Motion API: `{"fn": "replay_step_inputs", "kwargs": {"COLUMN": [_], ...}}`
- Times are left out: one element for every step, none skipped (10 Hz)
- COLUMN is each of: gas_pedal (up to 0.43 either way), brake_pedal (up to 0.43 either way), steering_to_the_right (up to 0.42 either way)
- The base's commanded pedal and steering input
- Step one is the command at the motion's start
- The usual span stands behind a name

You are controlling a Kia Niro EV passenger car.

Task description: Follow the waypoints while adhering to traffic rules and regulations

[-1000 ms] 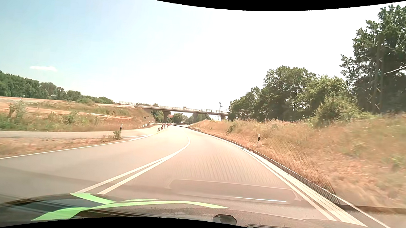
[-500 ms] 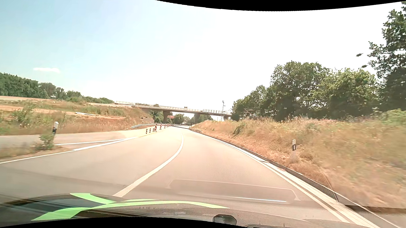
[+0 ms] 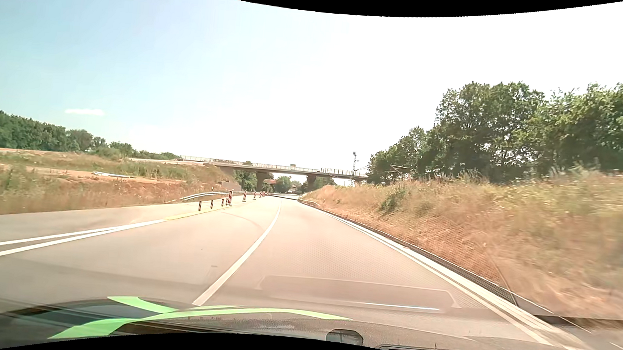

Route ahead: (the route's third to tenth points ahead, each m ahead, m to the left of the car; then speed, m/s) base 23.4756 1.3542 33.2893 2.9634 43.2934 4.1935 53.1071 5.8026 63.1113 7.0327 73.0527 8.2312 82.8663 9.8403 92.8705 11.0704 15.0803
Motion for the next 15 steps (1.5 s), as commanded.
{"fn": "replay_step_inputs", "kwargs": {"gas_pedal": [0.39,0.398,0.398,0.398,0.409,0.409,0.409,0.409,0.421,0.421,0.421,0.409,0.39,0.37,0.358], "brake_pedal": [0.0,0.0,0.0,0.0,0.0,0.0,0.0,0.0,0.0,0.0,0.0,0.0,0.0,0.0,0.0], "steering_to_the_right": [-0.025,-0.026,-0.026,-0.026,-0.026,-0.026,-0.026,-0.026,-0.026,-0.026,-0.026,-0.026,-0.025,-0.023,-0.02]}}
